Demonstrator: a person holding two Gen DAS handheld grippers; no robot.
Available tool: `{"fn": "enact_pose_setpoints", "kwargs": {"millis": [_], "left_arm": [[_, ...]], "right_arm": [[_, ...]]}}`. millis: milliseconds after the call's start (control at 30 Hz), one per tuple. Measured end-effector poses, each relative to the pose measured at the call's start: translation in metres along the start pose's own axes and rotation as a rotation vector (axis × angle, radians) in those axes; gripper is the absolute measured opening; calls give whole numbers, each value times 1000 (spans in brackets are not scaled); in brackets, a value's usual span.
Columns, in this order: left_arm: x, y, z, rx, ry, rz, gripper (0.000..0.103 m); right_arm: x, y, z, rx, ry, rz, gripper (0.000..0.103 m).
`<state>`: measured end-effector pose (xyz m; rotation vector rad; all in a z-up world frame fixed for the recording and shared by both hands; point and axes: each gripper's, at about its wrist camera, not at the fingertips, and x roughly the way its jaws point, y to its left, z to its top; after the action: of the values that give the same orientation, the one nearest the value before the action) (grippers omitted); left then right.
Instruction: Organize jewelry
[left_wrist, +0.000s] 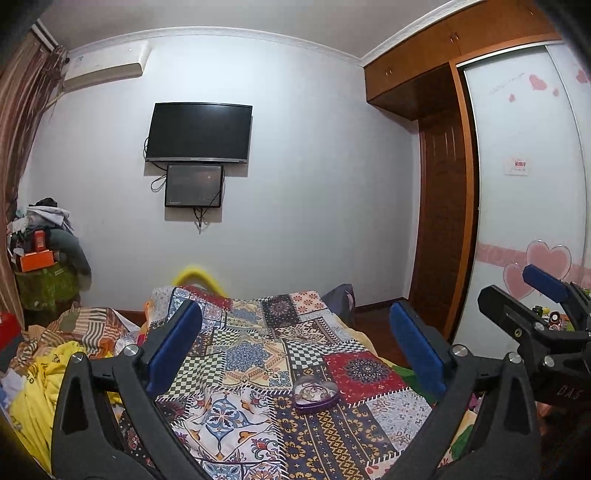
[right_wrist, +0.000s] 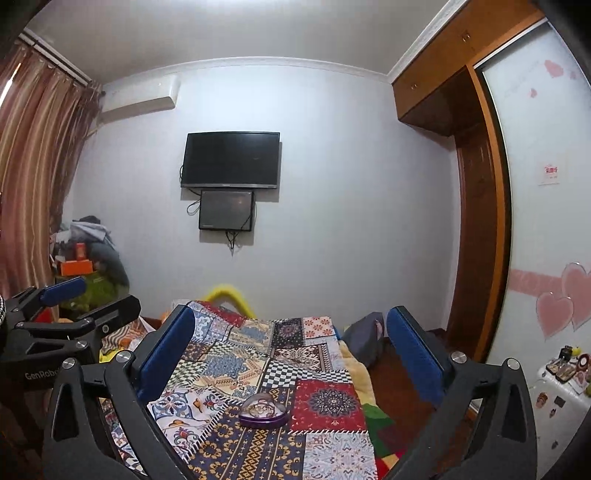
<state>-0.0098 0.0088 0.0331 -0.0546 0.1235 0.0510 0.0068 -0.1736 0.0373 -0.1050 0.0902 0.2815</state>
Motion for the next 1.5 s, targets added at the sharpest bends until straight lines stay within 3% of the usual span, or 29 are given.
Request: {"fn": "enact_pose_setpoints", "kwargs": {"millis": [1500], "left_arm": [[11, -2, -6, -8, 29, -1, 103]], "right_arm": [[-7, -9, 1, 31, 52, 13, 103]]}}
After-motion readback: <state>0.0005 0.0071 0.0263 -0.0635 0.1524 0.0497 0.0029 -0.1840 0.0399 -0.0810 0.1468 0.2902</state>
